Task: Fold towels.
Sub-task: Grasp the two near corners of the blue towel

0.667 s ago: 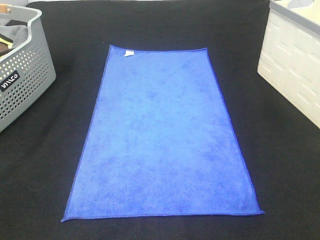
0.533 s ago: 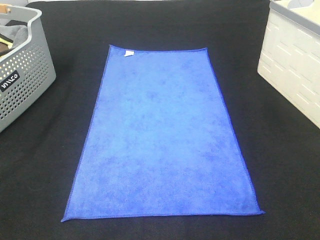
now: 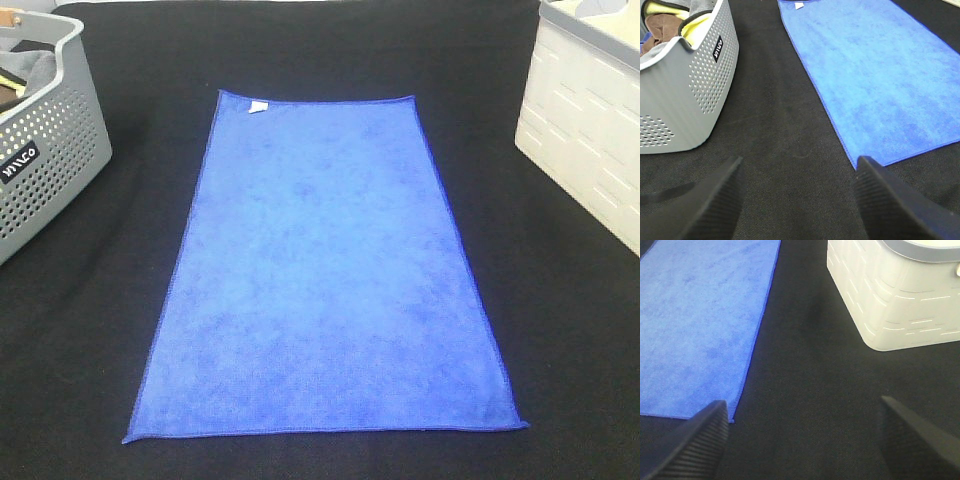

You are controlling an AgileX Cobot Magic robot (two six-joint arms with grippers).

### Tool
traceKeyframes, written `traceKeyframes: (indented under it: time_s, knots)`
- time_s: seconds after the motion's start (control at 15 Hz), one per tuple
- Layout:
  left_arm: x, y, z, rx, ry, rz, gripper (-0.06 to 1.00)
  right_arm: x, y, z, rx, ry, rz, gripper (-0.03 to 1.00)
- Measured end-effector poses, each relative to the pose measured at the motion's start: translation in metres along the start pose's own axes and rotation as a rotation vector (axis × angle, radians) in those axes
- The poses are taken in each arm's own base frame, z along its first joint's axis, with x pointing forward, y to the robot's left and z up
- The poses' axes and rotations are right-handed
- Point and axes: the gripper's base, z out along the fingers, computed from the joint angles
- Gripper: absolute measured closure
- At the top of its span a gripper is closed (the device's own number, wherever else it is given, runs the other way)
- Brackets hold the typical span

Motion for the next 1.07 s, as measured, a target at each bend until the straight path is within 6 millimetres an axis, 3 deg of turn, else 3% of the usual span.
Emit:
traceKeyframes:
  time_s: [1.07]
  knots:
    - [0.0000,0.0000,0.0000,0.000,0.000,0.000,0.33,0.0000,0.0000,0.0000,0.000,0.000,0.000,0.20]
